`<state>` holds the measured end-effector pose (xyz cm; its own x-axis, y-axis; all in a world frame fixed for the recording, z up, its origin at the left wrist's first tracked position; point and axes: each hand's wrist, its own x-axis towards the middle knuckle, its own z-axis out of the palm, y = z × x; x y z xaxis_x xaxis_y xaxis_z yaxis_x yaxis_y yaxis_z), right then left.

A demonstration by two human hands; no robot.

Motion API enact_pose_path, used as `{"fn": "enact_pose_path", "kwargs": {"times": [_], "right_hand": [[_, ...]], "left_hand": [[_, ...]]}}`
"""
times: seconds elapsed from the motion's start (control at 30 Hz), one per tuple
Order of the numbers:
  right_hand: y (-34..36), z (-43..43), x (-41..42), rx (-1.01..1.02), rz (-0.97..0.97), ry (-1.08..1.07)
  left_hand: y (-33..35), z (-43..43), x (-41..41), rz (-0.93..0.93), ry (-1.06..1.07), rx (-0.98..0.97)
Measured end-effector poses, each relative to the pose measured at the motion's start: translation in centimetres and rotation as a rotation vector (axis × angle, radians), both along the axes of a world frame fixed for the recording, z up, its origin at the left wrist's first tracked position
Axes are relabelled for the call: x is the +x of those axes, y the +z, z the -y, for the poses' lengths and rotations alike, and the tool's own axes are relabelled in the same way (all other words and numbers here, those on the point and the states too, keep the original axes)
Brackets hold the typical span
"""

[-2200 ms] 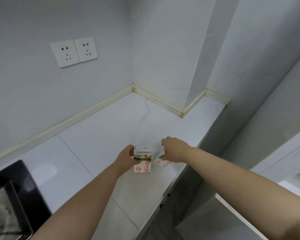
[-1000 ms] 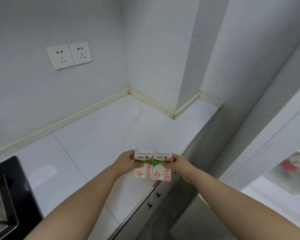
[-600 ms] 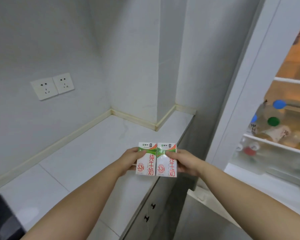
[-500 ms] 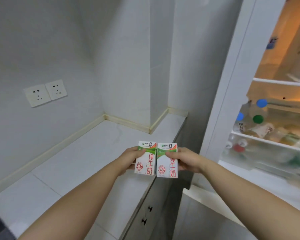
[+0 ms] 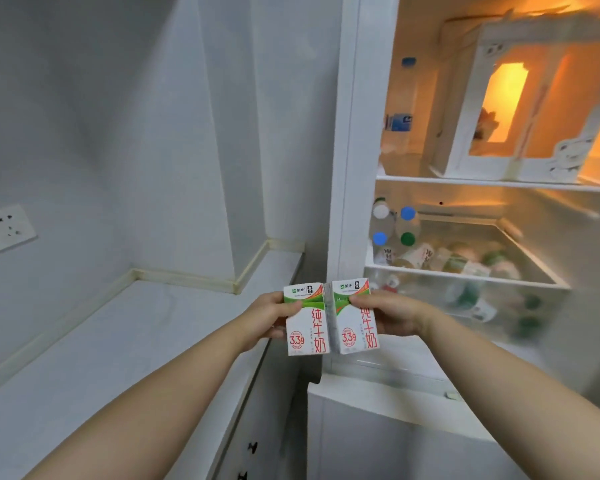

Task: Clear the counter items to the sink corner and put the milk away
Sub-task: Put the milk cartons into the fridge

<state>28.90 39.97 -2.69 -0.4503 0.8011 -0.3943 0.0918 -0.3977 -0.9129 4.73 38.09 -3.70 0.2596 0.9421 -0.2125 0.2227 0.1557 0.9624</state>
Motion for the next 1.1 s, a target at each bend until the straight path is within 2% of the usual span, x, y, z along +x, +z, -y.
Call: {"fn": "enact_pose_path", "kwargs": {"times": [0.33, 0.57, 0.9, 1.1], "right_hand": [[1.7, 0.0, 7.7, -0.009, -0.049, -0.361], [1.6, -1.1, 12.1, -0.008, -0.125, -0.531], [3.1, -4.9, 15.0, 0.175, -0.253, -0.882], [3.8, -7.1, 16.3, 0.332, -0.011, -0.986]], "left_hand": [[2.7, -1.3, 10.6, 0.000, -0.011, 0.148], [2.6, -2.7, 17.2, -0.136, 0.086, 0.274], [5.1, -7.4, 23.7, 0.022, 0.296, 0.315], [5.2, -10.7, 25.7, -0.018, 0.281, 0.402]]}}
